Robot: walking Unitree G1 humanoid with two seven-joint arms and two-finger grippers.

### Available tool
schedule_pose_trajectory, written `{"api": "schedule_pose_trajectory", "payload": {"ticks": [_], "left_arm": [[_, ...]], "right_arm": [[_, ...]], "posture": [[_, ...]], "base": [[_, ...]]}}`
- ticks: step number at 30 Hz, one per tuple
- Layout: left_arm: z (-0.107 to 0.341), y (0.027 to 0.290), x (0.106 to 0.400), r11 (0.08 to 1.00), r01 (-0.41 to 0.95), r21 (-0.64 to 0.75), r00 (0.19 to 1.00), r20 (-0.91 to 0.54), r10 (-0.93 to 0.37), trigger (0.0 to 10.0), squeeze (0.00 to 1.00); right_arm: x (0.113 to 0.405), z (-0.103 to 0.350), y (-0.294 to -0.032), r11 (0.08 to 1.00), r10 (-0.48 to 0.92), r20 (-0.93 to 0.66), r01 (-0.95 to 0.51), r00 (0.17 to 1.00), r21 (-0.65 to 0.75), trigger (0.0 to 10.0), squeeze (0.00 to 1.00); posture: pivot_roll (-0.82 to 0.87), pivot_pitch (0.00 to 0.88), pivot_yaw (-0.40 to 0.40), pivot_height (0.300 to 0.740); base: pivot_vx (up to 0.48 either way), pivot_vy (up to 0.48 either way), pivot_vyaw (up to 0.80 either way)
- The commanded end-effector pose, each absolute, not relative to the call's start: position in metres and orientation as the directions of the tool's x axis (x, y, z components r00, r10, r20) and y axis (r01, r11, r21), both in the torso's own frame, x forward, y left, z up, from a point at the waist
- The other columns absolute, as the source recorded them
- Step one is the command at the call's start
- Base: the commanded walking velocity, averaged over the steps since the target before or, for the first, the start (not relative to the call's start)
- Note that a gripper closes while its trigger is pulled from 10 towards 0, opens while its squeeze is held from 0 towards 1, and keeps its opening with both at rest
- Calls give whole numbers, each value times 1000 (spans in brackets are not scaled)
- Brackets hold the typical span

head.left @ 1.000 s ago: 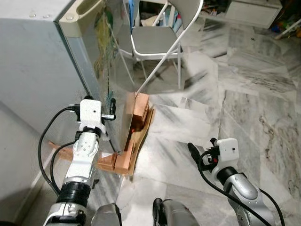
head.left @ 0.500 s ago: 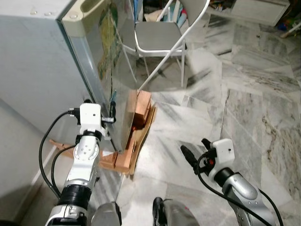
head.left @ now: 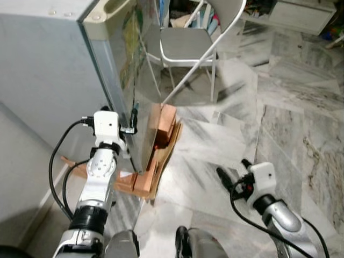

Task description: Restocking fridge

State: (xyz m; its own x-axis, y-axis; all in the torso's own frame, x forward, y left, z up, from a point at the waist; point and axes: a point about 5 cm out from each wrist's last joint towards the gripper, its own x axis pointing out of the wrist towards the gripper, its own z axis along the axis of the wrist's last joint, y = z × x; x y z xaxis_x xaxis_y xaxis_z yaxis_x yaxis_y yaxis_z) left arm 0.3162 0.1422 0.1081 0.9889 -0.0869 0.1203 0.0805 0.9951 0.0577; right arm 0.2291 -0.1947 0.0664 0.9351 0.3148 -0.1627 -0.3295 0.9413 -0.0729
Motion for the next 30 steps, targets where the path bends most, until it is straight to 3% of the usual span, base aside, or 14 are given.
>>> {"api": "schedule_pose_trajectory", "payload": {"ticks": [1,19,30], "left_arm": [[112,137,316,992,109,63,984,134,-117,10000,0],[110,127,312,986,162,46,979,115,-166,10000,0],[120,120,325,980,189,56,971,135,-195,10000,0]], "right_arm": [[231,70,-194,941,314,-145,-328,938,-86,10000,0],[242,100,-160,922,379,-7,-378,925,-77,10000,0],[249,119,-157,943,333,61,-333,941,-22,10000,0]], "posture": [[-7,128,-28,740],[6,121,-18,740],[8,115,-11,740]], "base": [[0,0,0],[0,0,0],[0,0,0]]}}
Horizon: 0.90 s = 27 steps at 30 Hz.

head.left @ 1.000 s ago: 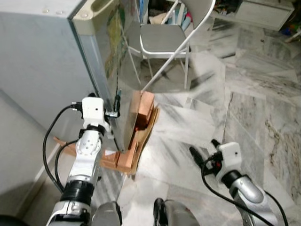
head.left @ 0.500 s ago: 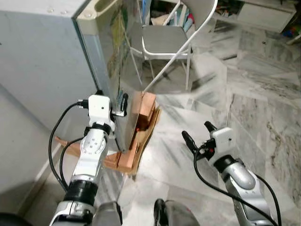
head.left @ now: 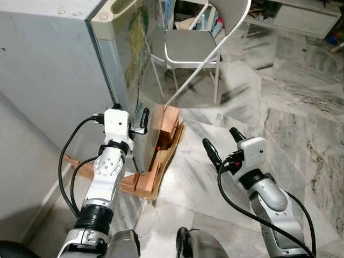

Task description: Restocking fridge

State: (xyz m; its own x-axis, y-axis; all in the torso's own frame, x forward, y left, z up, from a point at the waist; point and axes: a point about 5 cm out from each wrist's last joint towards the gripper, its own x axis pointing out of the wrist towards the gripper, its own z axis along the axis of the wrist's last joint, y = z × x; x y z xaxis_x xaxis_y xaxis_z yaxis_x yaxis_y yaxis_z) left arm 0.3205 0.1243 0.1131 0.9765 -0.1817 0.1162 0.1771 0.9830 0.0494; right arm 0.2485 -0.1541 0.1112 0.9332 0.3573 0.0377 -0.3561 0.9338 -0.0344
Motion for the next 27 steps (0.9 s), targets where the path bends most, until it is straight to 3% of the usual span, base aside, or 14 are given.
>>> {"api": "schedule_pose_trajectory", "payload": {"ticks": [1,12,15,22,25,27], "left_arm": [[120,120,326,980,189,57,971,135,-195,10000,0],[119,142,335,996,23,91,992,125,-34,10000,0],[120,142,337,997,32,73,990,132,-41,10000,0],[128,129,344,994,96,44,983,154,-102,10000,0],[140,110,346,978,185,97,958,205,-201,10000,0],[151,79,339,941,321,107,907,252,-338,10000,0]], "right_arm": [[249,119,-157,944,330,62,-329,942,-18,10000,0],[248,129,-154,954,295,85,-299,952,39,10000,0],[246,128,-152,955,288,76,-292,955,54,10000,0],[239,117,-151,949,309,25,-310,951,53,10000,0],[231,104,-160,953,302,-28,-302,953,13,10000,0],[216,87,-170,963,267,-95,-268,959,-2,10000,0]], "posture": [[8,115,-11,740],[9,113,-5,740],[10,113,-6,740],[9,111,-8,740],[11,110,-11,740],[17,108,-11,740]], "base": [[0,0,0],[0,0,0],[0,0,0],[0,0,0],[0,0,0],[0,0,0]]}}
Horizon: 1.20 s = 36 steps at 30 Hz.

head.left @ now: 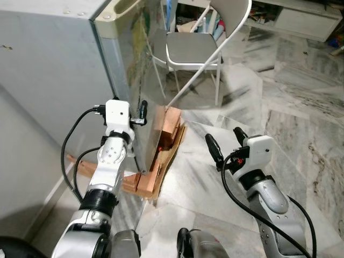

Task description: Restocking fridge

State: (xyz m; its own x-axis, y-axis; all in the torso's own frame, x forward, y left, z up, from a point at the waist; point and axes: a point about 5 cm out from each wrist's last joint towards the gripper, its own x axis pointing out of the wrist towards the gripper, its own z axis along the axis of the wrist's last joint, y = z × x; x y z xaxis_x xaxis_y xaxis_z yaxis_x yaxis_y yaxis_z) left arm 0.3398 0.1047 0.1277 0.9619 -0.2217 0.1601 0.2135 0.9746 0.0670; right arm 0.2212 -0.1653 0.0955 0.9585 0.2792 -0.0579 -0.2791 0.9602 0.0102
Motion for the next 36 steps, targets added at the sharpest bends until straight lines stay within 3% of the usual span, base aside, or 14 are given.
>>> {"api": "schedule_pose_trajectory", "payload": {"ticks": [1,2,3,5,8,12,14,17,21,23,27,36], "left_arm": [[153,73,338,934,345,97,898,258,-358,10000,0],[156,63,334,919,381,103,879,267,-395,10000,0],[163,34,322,859,501,108,810,291,-509,10000,0],[169,14,312,809,582,84,756,311,-576,10000,0],[188,-24,291,681,729,-71,653,370,-660,10000,0],[186,-24,294,681,724,-104,665,365,-651,10000,0],[179,-12,301,728,678,-103,710,349,-612,10000,0],[171,23,314,816,570,-101,795,320,-516,10000,0],[156,91,322,935,352,-50,912,242,-331,10000,0],[149,106,318,947,320,-30,926,222,-305,10000,0],[124,128,300,964,265,5,952,158,-263,10000,0],[94,134,268,975,221,38,973,56,-223,10000,0]], "right_arm": [[213,85,-172,964,262,-104,-264,959,-6,10000,0],[210,83,-172,965,259,-116,-262,959,-10,10000,0],[204,79,-175,971,235,-137,-239,962,-15,10000,0],[201,76,-178,976,212,-150,-217,966,-18,10000,0],[197,72,-182,983,180,-165,-185,970,-10,10000,0],[199,71,-181,982,185,-165,-189,969,-9,10000,0],[201,70,-180,980,194,-160,-199,968,-15,10000,0],[202,68,-179,977,208,-158,-213,965,-18,10000,0],[203,65,-179,975,214,-156,-220,964,-20,10000,0],[204,65,-179,975,215,-155,-221,964,-21,10000,0],[204,65,-179,975,214,-150,-220,965,-29,10000,0],[225,67,-178,981,184,-130,-190,974,-33,10000,0]], "posture": [[17,108,-11,740],[18,105,-9,740],[15,104,-6,740],[13,102,-3,740],[9,96,3,740],[11,89,-1,740],[15,87,-3,740],[33,83,-8,740],[53,80,-12,740],[56,79,-13,740],[52,78,-9,740],[85,81,-8,740]], "base": [[0,0,0],[0,0,0],[0,0,0],[0,0,0],[0,0,0],[0,0,0],[0,0,0],[0,0,0],[0,0,0],[0,0,0],[132,-182,0],[316,-356,0]]}}
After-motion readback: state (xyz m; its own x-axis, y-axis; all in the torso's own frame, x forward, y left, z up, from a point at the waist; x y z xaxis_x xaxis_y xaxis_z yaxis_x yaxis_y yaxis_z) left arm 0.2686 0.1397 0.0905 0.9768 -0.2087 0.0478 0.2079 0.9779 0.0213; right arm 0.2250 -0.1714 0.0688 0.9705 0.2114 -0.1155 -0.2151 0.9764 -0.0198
